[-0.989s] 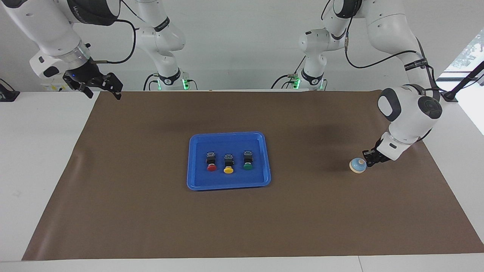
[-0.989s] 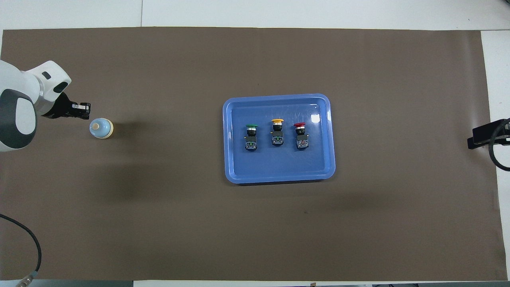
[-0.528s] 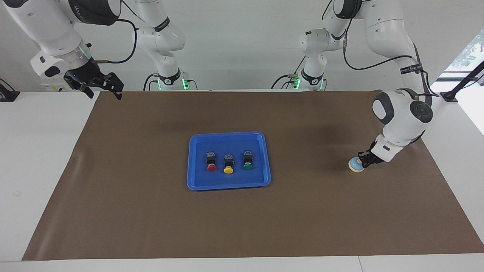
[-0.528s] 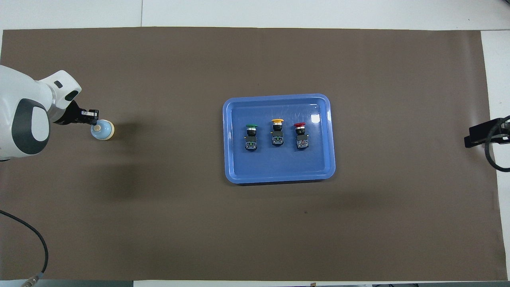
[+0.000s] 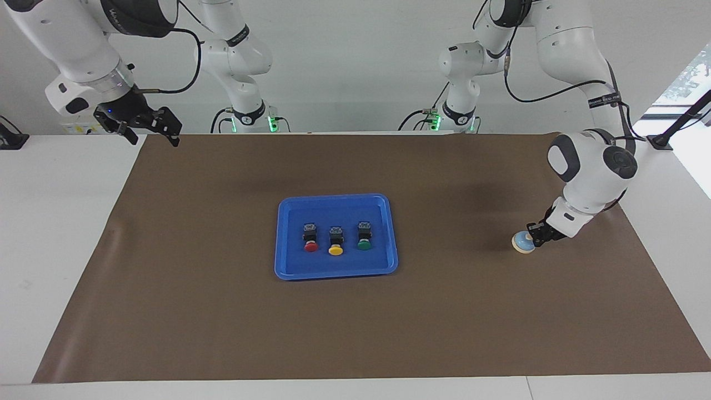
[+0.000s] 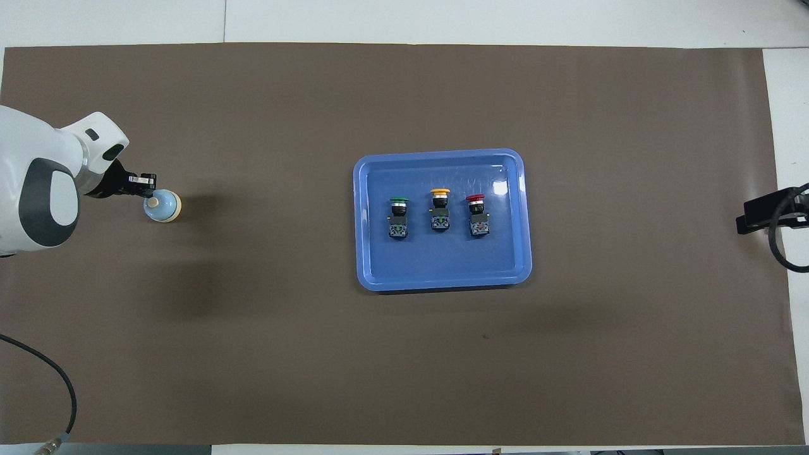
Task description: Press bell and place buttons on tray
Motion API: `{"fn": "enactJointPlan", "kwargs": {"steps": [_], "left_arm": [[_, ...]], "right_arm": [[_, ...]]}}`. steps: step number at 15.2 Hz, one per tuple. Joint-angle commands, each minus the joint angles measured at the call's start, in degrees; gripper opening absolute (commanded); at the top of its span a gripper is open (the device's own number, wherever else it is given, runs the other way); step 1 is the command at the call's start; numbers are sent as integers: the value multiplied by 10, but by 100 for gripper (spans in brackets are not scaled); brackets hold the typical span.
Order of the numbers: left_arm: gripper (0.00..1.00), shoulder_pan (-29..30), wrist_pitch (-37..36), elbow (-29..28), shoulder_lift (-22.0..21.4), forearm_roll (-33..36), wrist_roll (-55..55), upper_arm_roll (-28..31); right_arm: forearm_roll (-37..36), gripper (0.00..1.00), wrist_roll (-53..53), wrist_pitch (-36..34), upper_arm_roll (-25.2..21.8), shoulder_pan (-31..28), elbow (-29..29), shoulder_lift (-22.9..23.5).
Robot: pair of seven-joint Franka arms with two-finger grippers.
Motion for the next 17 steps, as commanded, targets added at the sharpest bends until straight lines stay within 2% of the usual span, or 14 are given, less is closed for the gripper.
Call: {"fn": "enactJointPlan", "kwargs": {"steps": [1,5,6,8,9,13,17], "left_arm": [[0,2,-100,63,-10,6,-1,3],[0,16,-182,78,-92,5,-3,3],[20,17,-203,78,-119,4,-3,3],[85,30,-234,76,-165,4,-2,3],[100,31,-253,76,-184,4,-2,3],[100,30,-305,73,-231,4,-2,3],[100,23,-315,75,-235,4,-4,2]], "right_arm": [[-3,100,7,-2,2,0,-1,-2],[-3,100,7,-3,2,-1,-1,-2],[-3,100,7,-2,2,-1,-1,-2],[-3,100,7,-3,2,-1,-1,-2],[-3,100,7,-2,2,-1,-1,-2],[-3,100,7,-3,2,-1,-1,-2],[-3,100,7,-3,2,-1,-1,-2]]}}
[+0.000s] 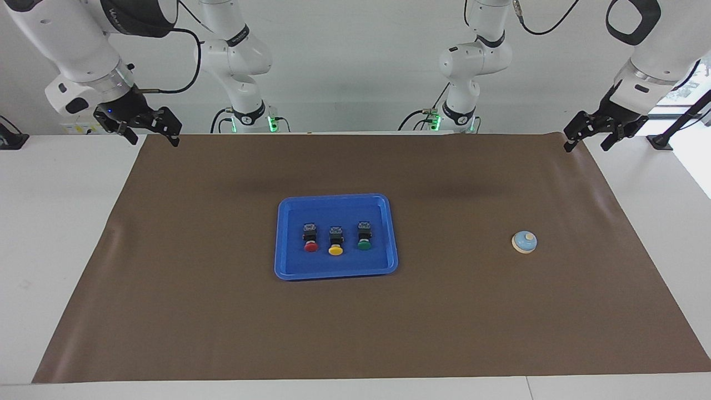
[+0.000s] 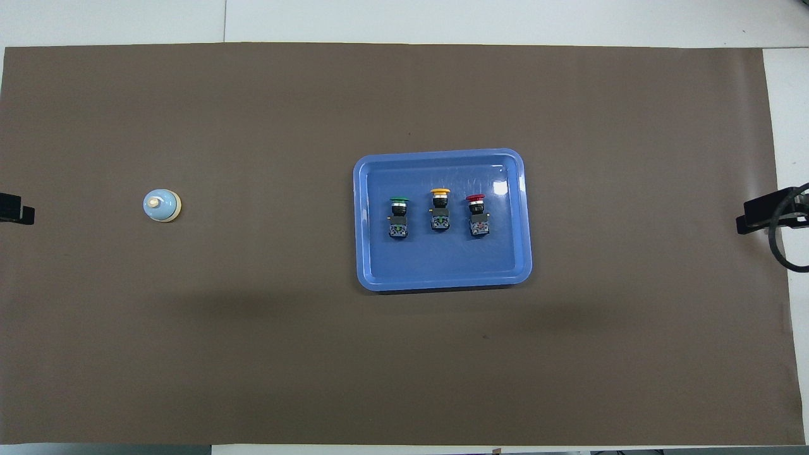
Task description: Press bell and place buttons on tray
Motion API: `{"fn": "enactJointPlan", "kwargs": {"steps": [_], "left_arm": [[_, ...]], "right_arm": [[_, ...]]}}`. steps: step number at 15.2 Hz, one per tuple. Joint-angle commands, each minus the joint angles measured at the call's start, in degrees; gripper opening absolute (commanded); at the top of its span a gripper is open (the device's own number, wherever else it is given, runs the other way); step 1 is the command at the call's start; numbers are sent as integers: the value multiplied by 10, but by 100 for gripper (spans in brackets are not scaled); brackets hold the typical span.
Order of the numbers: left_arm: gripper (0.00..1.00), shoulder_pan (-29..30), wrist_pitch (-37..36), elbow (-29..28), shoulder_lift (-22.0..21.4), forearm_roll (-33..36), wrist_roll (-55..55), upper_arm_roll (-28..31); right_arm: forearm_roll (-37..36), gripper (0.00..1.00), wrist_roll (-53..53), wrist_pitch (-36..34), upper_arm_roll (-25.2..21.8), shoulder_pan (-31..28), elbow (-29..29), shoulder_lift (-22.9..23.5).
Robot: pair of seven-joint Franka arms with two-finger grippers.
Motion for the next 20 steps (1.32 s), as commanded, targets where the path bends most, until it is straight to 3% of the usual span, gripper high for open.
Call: {"fn": "enactJointPlan", "kwargs": {"steps": [1,5,11,20], "left_arm": [[100,-5,-4,-5,-1,5,-4,-4],[100,-5,-18,21,16,5,-4,-4],[100,17,-33,-16,-7,5,-2,1],[100,23,-28,7,6,6,3,0]], "right_arm": [[-3,100,7,-3,2,-1,-1,-2],[-3,100,7,-3,2,-1,-1,-2],[-3,100,7,-3,2,-1,-1,-2],[-3,100,7,-3,2,-1,-1,-2]]}}
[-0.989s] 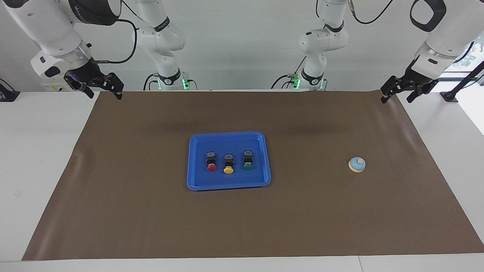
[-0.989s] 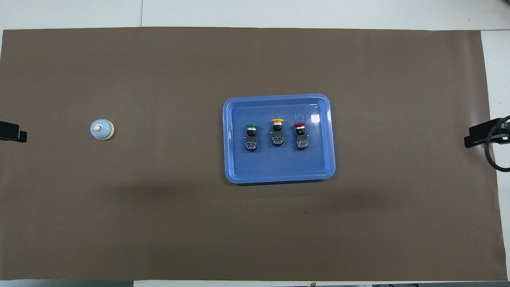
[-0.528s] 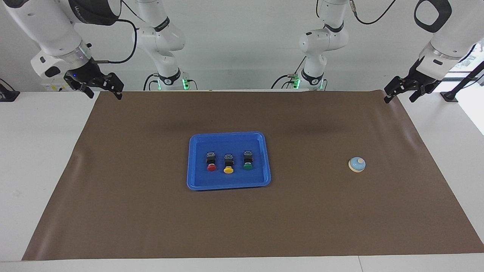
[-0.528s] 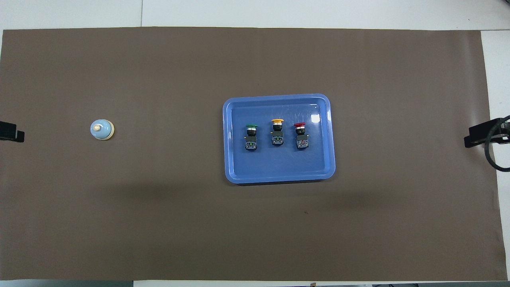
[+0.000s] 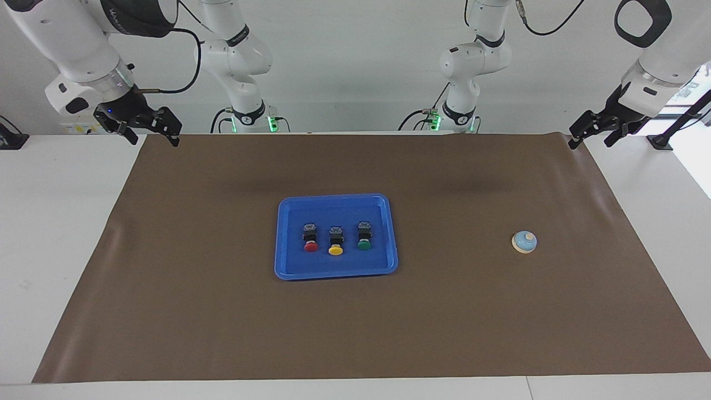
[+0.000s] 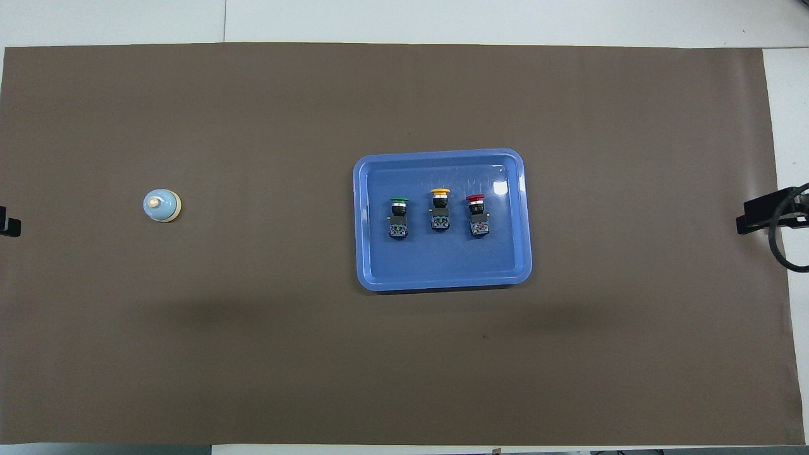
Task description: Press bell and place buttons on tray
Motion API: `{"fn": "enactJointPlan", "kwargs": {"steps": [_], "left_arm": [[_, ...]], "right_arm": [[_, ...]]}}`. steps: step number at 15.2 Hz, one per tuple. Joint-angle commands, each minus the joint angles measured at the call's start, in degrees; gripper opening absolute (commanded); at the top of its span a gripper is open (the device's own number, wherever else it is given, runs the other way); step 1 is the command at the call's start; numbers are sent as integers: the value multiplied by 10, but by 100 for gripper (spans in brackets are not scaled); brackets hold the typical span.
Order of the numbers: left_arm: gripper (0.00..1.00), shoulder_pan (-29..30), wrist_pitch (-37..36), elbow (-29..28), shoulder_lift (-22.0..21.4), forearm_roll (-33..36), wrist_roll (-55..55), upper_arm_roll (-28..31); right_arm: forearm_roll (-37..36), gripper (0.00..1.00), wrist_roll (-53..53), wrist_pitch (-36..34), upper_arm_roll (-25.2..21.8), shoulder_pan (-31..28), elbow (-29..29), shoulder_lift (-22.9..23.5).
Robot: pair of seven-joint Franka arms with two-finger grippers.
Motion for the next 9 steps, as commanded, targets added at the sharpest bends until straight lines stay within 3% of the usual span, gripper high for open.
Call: {"fn": "enactJointPlan", "kwargs": {"steps": [1,2,4,9], "left_arm": [[100,-9,-9,12,2,6,3,-1],[100,-26,-11,12,3,6,2,8],[100,-90,-11,15,3,4,2,80],[100,-98,-22,17,3,5,2,83]], "right_arm": [[-3,100,7,-3,2,-1,-1,-2],[-3,100,7,-3,2,-1,-1,-2],[-3,100,7,-3,2,0,-1,-2],[-3,100,7,-3,2,-1,-1,-2]]}}
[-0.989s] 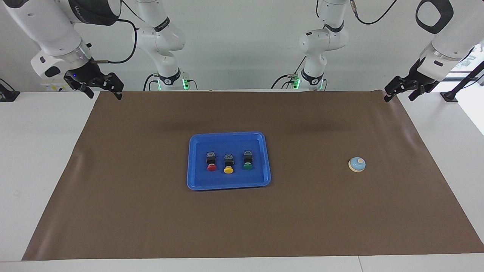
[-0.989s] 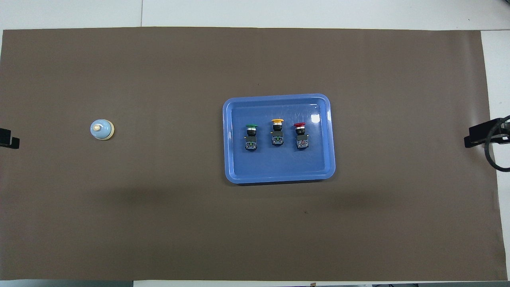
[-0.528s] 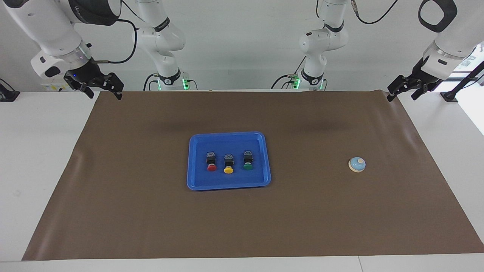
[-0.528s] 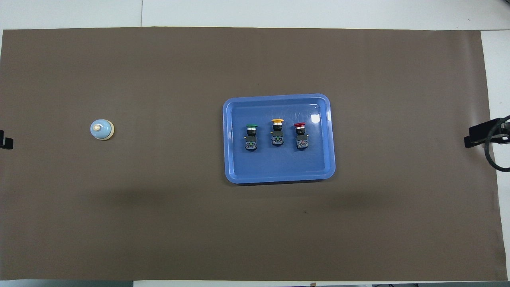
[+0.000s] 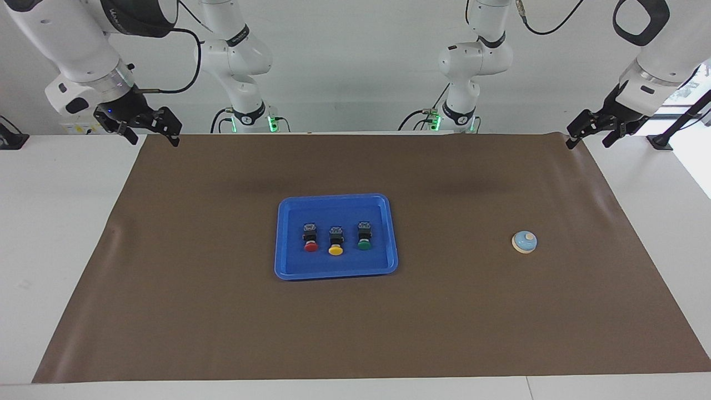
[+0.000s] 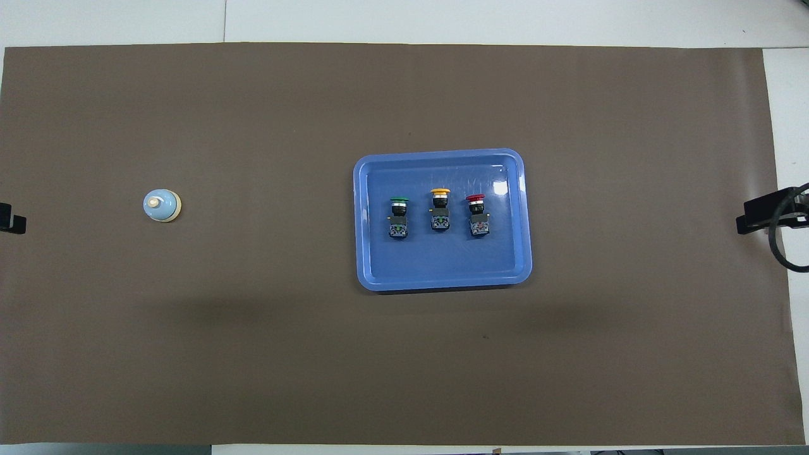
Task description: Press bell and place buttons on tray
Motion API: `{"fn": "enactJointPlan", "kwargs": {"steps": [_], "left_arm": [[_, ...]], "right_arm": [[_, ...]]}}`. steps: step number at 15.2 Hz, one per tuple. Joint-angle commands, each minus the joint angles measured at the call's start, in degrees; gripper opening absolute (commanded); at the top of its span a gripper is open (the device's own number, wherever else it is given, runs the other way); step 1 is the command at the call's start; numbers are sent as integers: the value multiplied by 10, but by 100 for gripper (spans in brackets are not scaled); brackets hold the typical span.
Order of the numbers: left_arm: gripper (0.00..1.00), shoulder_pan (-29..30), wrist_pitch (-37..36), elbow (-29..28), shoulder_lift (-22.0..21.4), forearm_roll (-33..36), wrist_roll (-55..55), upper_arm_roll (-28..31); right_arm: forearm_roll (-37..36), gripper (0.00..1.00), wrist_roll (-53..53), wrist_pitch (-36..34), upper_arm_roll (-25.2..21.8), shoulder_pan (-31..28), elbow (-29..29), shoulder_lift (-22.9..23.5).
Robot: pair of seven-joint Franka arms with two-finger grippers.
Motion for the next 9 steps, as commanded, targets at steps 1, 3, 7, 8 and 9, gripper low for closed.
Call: {"fn": "enactJointPlan", "kwargs": {"steps": [1,3,7,8,9], "left_arm": [[100,-14,-28,16,3,7,1,9],[100,-15,-40,25,4,6,1,8],[100,-11,-50,24,3,9,15,-14],[100,-11,-51,24,3,9,18,-16],[100,-11,-51,24,3,9,19,-18]], "right_arm": [[-3,100,7,-3,2,-1,-1,-2],[-3,100,7,-2,2,-1,-1,-2],[-3,100,7,-3,2,0,-1,-2],[-3,100,7,-3,2,-1,-1,-2],[-3,100,7,-3,2,-1,-1,-2]]}}
